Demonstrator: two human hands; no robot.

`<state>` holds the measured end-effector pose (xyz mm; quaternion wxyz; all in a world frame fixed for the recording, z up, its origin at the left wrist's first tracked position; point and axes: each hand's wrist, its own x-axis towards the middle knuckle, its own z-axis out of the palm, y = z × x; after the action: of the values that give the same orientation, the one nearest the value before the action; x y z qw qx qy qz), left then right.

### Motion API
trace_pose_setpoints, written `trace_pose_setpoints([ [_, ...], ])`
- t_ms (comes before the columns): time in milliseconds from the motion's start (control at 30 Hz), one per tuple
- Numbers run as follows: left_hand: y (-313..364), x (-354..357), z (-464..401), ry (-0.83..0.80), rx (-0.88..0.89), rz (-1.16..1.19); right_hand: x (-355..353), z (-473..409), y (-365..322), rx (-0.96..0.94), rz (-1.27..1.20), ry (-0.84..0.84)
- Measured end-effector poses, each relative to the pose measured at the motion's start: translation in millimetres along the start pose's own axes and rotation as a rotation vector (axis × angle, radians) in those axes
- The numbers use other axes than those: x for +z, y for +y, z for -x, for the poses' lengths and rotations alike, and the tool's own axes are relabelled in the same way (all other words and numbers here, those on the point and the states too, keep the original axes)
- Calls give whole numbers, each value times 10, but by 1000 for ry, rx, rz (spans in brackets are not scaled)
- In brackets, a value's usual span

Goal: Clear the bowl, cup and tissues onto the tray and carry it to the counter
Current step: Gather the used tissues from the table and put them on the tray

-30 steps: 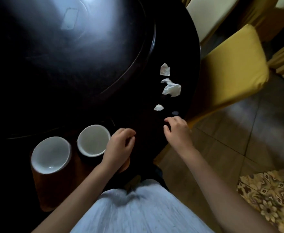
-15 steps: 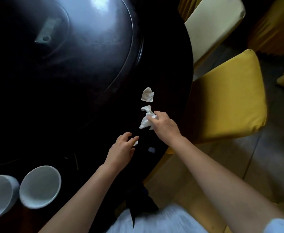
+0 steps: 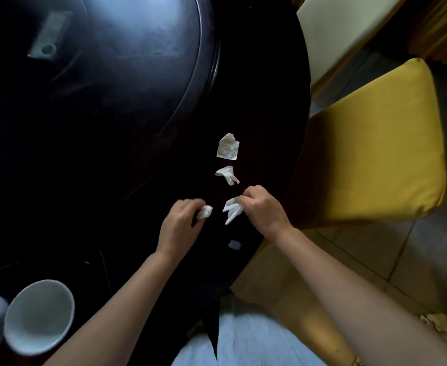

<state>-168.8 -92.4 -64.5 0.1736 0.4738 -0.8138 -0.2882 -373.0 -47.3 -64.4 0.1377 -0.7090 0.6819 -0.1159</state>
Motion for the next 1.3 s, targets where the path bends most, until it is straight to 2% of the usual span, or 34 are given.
trace_pose_setpoints([
  [133,62,33,-524,21,114,-96,3,9,11,10,3,32],
  [267,57,165,-842,-216,230,-78,-30,29,34,-21,48,92],
  [333,74,196,-899,-256,238,-18,-38,56,63,-8,43,105],
  [467,165,174,-925,-164,224,14,-67,108,118,77,-24,118],
  [633,243,135,-1092,3,124,142,-205,161,151,191,-118,279],
  [733,287,122,-1291,60,133,90,-282,199,144,211,-126,333],
  [867,249,204,-1508,-58,109,-61,-336,215,166,240,-112,362],
  [1000,279,224,-1600,-207,63,11,-367,236,214,252,-110,363],
  [1167,376,159,-1580,-163,186,46,-400,279,239,238,-111,355],
  [1300,393,180,-1497,-100,210,12,-403,297,238,248,-106,350],
])
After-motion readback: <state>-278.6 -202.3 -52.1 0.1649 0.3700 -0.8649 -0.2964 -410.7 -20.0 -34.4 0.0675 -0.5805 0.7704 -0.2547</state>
